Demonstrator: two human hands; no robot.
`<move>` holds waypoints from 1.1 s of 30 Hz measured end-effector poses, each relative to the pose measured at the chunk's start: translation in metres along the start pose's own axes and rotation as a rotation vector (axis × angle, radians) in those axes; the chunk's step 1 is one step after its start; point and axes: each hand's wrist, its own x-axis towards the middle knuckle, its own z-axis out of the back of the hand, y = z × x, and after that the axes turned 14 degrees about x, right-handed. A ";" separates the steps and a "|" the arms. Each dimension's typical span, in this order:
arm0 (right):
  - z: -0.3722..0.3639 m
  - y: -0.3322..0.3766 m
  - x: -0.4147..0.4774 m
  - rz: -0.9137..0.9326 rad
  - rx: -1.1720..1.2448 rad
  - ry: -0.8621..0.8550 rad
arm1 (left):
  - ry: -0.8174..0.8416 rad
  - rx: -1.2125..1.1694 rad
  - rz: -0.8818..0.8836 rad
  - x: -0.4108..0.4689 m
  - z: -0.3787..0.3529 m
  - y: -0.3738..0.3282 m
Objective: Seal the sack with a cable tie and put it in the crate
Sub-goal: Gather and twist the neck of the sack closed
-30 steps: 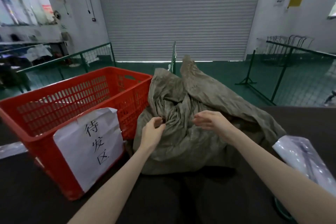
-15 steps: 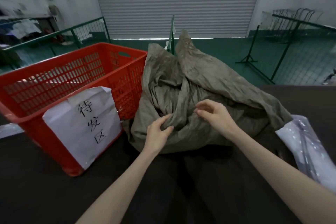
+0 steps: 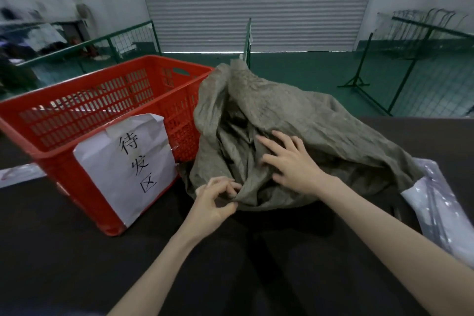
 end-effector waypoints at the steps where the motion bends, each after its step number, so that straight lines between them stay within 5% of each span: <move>1: -0.002 0.000 0.000 0.008 -0.025 -0.019 | 0.032 0.004 0.006 -0.002 0.005 0.001; 5: 0.000 0.008 -0.001 -0.056 0.051 -0.019 | 0.094 -0.092 0.078 -0.003 0.016 -0.001; 13: -0.005 0.057 -0.033 -0.037 0.426 0.301 | -0.088 -0.538 0.201 0.031 0.015 -0.053; 18: -0.019 0.070 -0.050 -0.026 0.509 0.384 | -0.065 -0.377 0.137 0.061 0.006 -0.066; 29: 0.014 0.041 -0.067 -0.159 0.840 -0.042 | 0.138 0.041 -0.001 0.048 -0.022 -0.034; 33: 0.018 0.039 -0.060 -0.162 0.880 -0.317 | 0.279 0.110 0.119 0.025 -0.035 -0.036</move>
